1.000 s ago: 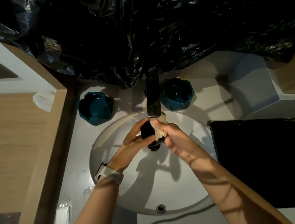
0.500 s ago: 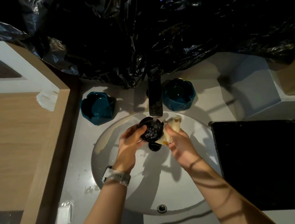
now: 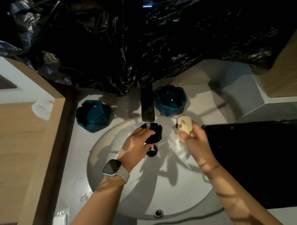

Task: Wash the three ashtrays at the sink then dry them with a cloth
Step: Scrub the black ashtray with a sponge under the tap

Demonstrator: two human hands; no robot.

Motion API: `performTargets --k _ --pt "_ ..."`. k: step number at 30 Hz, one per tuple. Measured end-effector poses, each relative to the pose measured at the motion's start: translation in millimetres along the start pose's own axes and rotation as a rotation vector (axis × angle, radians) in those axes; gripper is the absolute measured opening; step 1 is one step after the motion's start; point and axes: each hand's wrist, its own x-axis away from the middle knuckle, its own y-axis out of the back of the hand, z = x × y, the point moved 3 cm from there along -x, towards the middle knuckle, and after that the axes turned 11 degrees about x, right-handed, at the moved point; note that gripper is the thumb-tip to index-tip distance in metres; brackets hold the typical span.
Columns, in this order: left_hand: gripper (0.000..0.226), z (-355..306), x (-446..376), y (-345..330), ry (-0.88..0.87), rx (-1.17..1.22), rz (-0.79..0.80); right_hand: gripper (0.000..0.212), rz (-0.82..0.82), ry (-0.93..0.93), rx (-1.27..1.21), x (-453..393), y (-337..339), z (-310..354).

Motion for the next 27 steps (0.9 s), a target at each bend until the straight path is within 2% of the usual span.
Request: performTargets --k 4,7,9,12,13,16,21,23,25,27 --pt "0.045 7.2 13.8 7.6 -0.076 -0.042 -0.055 0.012 -0.011 0.262 0.342 -1.9 7.2 43.8" --pt "0.044 5.4 19.1 12.7 -0.081 -0.06 -0.08 0.037 -0.1 0.376 0.49 -7.4 7.2 75.4" --pt "0.045 3.4 20.1 16.2 -0.082 -0.07 -0.094 0.043 -0.157 0.491 0.569 -11.6 7.0 98.3" --pt "0.046 0.0 18.9 20.8 -0.087 -0.1 -0.11 0.066 -0.119 0.668 0.753 -20.2 -0.7 125.4" --pt "0.046 -0.5 18.2 21.5 -0.098 -0.107 -0.107 0.07 -0.101 0.698 0.817 -23.4 -5.3 131.6" --pt "0.047 -0.4 17.0 22.8 -0.114 -0.119 -0.099 0.062 -0.08 0.686 0.923 -34.1 -15.9 137.2" --pt "0.046 -3.6 21.2 25.8 -0.091 -0.121 -0.113 0.053 -0.103 0.593 0.807 -34.9 -20.5 114.6" --pt "0.047 -2.2 26.4 24.4 -0.018 -0.114 -0.118 0.053 -0.064 0.524 0.794 -31.2 -16.5 100.5" --pt "0.049 -4.7 31.5 23.8 0.131 0.049 -0.166 0.055 -0.014 0.47 0.663 -21.2 -9.0 82.3" --pt "0.038 -13.2 35.2 24.7 0.338 0.375 -0.304 0.048 -0.009 0.375 0.381 -4.2 0.9 65.5"
